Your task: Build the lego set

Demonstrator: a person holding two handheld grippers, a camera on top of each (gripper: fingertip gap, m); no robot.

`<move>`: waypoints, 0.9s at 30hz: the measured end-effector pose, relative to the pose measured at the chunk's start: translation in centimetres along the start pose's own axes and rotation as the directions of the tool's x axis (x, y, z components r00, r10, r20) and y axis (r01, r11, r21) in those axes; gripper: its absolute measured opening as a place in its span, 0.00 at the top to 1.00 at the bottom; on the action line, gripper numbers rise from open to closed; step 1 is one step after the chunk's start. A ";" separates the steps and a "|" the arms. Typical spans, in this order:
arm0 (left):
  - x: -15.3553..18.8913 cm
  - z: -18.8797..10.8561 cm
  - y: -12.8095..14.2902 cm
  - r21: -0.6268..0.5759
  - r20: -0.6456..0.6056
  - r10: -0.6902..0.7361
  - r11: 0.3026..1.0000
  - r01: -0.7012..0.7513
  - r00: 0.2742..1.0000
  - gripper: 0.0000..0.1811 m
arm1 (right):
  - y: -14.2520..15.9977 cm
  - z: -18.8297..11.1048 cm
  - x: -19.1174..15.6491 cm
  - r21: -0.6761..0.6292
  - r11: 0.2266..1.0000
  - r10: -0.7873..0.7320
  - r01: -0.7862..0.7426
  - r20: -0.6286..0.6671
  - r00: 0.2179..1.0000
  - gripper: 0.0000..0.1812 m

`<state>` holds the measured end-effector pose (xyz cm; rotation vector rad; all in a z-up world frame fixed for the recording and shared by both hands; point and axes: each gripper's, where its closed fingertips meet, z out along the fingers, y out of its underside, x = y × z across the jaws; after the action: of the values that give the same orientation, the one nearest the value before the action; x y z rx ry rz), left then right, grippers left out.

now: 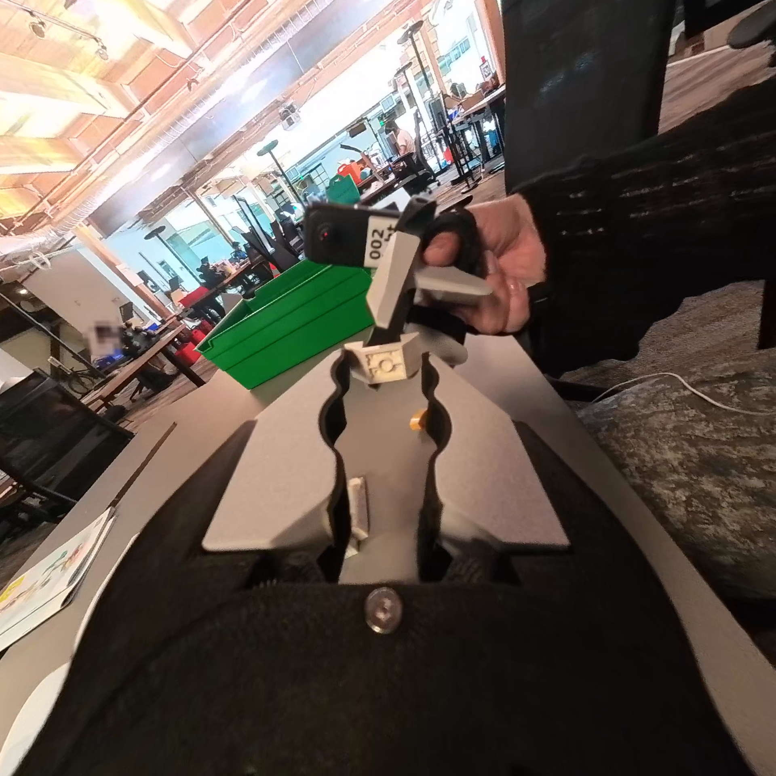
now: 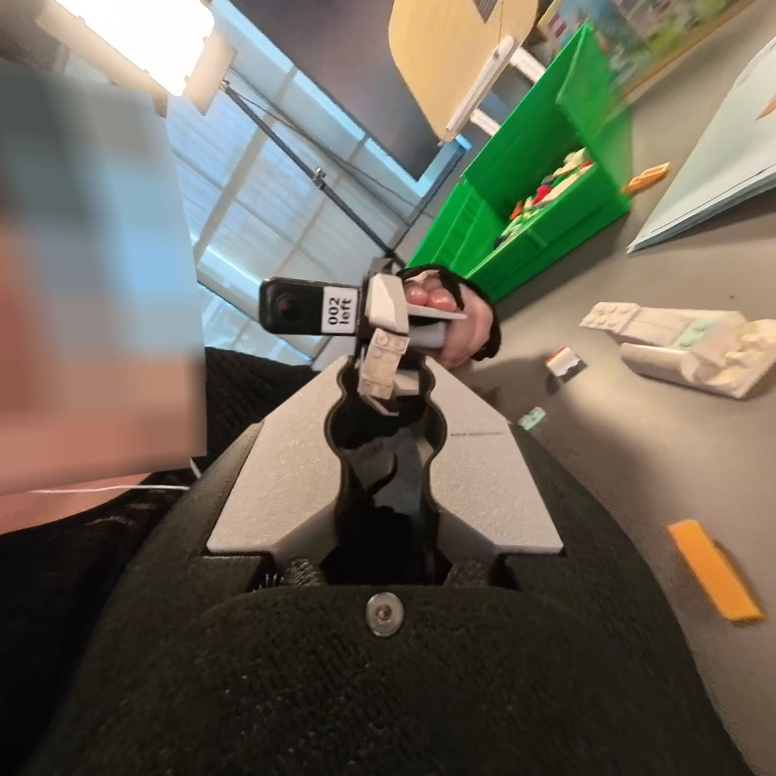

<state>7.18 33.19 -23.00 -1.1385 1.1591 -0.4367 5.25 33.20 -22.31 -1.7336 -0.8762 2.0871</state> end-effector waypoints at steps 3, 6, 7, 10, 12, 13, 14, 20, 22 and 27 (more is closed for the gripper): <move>0.3 0.1 0.0 0.001 -0.013 0.008 1.000 -0.008 1.000 0.82 | 0.8 0.7 -0.4 -0.043 0.996 0.081 -0.078 0.070 0.994 0.84; 0.6 0.2 0.2 -0.009 -0.024 0.018 1.000 -0.018 1.000 0.82 | 1.2 1.3 -0.4 -0.059 0.993 0.105 -0.099 0.096 0.990 0.90; 0.6 0.2 0.2 -0.010 -0.022 0.022 1.000 -0.022 1.000 0.82 | 1.2 1.4 -0.4 -0.054 0.994 0.098 -0.093 0.095 0.991 0.91; 0.3 0.2 0.5 -0.024 -0.008 0.023 0.999 -0.023 1.000 0.82 | 1.0 1.5 0.0 -0.040 0.998 0.060 -0.057 0.069 0.996 0.91; 0.2 0.2 0.6 -0.025 -0.003 0.004 1.000 -0.004 1.000 0.82 | 0.9 1.5 0.0 -0.037 0.999 0.024 -0.022 0.052 0.998 0.92; 0.2 0.2 0.5 -0.012 -0.005 -0.017 1.000 0.017 1.000 0.81 | 0.8 1.5 0.2 -0.034 0.999 0.004 -0.003 0.037 0.999 0.91; 0.4 0.2 0.3 0.001 -0.016 -0.037 0.999 0.037 0.999 0.79 | 0.8 1.5 0.2 -0.032 0.999 -0.009 0.010 0.028 1.000 0.92; 0.2 0.1 -0.1 0.022 0.001 -0.020 1.000 0.020 1.000 0.81 | 0.9 1.7 0.0 -0.047 0.999 -0.026 0.027 0.020 0.999 0.92; 0.3 0.1 -0.2 0.024 -0.004 -0.023 0.999 0.023 1.000 0.81 | 1.0 1.8 0.0 -0.054 0.998 -0.025 0.026 0.022 0.999 0.92; 0.5 0.1 -0.2 0.022 -0.020 -0.017 1.000 0.017 1.000 0.81 | 1.2 1.9 -0.1 -0.060 0.998 -0.019 0.020 0.030 0.999 0.91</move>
<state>7.48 32.82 -23.09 -1.1280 1.1601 -0.4737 3.63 31.73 -22.83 -1.7209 -0.9700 2.0992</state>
